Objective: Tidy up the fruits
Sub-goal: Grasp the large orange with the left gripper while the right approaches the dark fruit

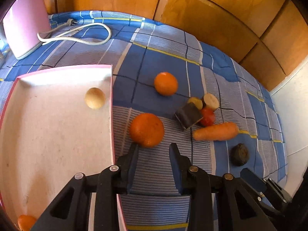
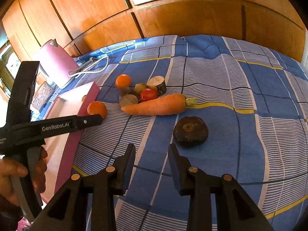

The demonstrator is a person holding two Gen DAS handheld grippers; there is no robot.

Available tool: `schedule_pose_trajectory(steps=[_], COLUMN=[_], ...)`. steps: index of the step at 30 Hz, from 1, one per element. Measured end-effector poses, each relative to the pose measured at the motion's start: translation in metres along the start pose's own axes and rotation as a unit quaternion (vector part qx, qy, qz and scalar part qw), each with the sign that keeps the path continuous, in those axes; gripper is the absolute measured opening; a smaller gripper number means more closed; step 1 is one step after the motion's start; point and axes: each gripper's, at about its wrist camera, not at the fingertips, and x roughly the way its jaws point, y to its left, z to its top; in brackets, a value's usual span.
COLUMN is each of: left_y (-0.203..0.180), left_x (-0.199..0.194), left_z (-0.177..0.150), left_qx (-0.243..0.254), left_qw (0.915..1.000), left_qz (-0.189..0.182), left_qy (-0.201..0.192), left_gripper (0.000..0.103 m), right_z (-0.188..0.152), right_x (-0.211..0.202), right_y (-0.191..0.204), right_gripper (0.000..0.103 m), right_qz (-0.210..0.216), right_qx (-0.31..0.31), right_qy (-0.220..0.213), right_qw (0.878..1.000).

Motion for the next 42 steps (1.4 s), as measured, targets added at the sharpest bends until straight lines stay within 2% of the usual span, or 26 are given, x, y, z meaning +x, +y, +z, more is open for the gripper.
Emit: schedule_pose_trajectory(steps=[7,12,14,18,24,31,39,42], left_y=[-0.013,-0.019,-0.028,-0.038,-0.038,-0.025,-0.031,-0.031], left_x=[0.004,0.004,0.000,0.000,0.000,0.003,0.026,0.036], left_z=[0.006,0.010,0.009,0.011,0.020,0.036,0.028,0.022], left_qx=[0.009,0.012,0.029,0.070,0.168,0.197,0.265,0.275], left_qw=[0.9999,0.9987,0.9967,0.9929,0.9843,0.9799,0.9629,0.9590], left_qz=[0.010,0.043,0.065,0.080,0.036,0.020,0.048,0.063], left_qy=[-0.007,-0.024,-0.040,-0.054,-0.039,-0.023,0.017,0.028], left_gripper=[0.060,0.062,0.062,0.061,0.061,0.066,0.065,0.039], right_z=[0.002,0.005,0.006,0.008,0.012,0.013,0.017,0.020], right_x=[0.000,-0.005,-0.006,-0.008,-0.009,-0.005,-0.003,-0.004], right_y=[-0.002,-0.009,-0.013,-0.021,-0.029,-0.034,-0.040,-0.045], right_gripper=[0.035,0.035,0.035,0.035,0.035,0.035,0.035,0.035], right_qz=[-0.001,-0.008,-0.009,-0.011,-0.003,0.002,0.001,0.004], right_qx=[-0.001,0.000,0.005,0.015,0.023,0.023,0.027,0.032], right_qy=[-0.003,-0.013,-0.015,-0.020,-0.021,-0.019,-0.019,-0.021], right_qw=[1.000,1.000,1.000,1.000,1.000,1.000,0.999,0.999])
